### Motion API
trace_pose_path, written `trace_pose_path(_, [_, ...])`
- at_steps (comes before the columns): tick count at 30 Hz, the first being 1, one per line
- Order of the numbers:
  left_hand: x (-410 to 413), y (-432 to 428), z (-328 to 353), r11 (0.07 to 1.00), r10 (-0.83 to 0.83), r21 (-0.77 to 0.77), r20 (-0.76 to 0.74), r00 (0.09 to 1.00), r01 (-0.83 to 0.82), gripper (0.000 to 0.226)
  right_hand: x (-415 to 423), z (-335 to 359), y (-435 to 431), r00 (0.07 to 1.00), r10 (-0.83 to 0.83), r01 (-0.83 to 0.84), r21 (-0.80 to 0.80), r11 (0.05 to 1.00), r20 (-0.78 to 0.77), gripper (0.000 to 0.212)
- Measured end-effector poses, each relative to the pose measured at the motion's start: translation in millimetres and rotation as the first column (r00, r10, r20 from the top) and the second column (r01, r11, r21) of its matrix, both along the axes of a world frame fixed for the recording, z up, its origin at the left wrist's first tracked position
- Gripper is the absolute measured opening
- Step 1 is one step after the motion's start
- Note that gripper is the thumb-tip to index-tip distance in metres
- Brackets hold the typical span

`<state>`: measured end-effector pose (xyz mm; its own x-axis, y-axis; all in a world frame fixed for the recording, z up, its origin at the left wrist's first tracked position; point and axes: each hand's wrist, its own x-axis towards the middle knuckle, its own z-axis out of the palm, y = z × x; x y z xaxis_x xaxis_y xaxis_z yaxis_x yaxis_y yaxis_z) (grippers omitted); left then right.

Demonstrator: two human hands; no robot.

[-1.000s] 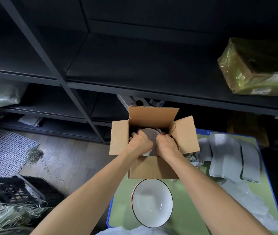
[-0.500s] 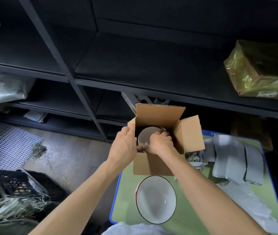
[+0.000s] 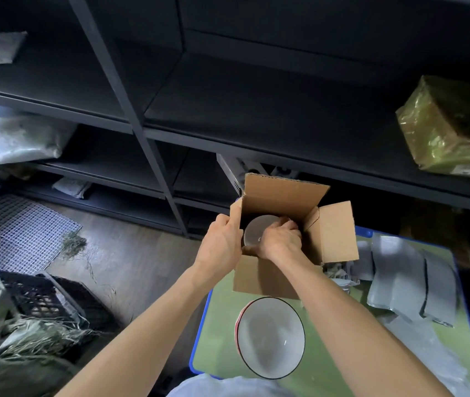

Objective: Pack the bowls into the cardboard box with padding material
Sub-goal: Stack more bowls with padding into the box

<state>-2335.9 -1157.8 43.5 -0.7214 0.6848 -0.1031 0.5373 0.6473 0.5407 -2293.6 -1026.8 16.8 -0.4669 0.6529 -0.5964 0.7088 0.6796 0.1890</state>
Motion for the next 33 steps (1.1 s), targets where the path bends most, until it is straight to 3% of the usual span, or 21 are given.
trace_pose_path(3, [1.1,1.1,-2.1,1.0,-0.024,-0.012,0.003,1.0,0.024,0.063,-0.2,0.3,2.8,0.999,0.034,-0.034,0.004,0.999,0.027,0.123])
trace_pose_path(7, [0.2,0.2,-3.4,0.997,0.008,0.074,0.119,0.993,-0.017,0.058,2.6,0.5,2.7,0.998,0.061,-0.062,0.02,0.998,0.035,0.121])
trace_pose_path(12, [1.7,-0.1,0.8,0.999,-0.015,-0.042,0.022,1.0,0.016,0.067,0.3,-1.3,0.3,1.0,0.014,-0.014,0.022,1.0,0.024,0.132])
trace_pose_path(17, [3.2,-2.2,3.3,0.998,-0.027,-0.06,-0.006,1.0,0.026,0.068,-1.7,-2.6,-0.1,1.0,-0.029,0.029,0.007,1.0,0.011,0.139])
trace_pose_path(33, [3.2,0.2,2.3,0.995,0.005,-0.099,-0.006,1.0,-0.005,0.069,8.3,11.6,3.0,0.994,-0.065,0.06,-0.058,0.996,-0.09,0.128])
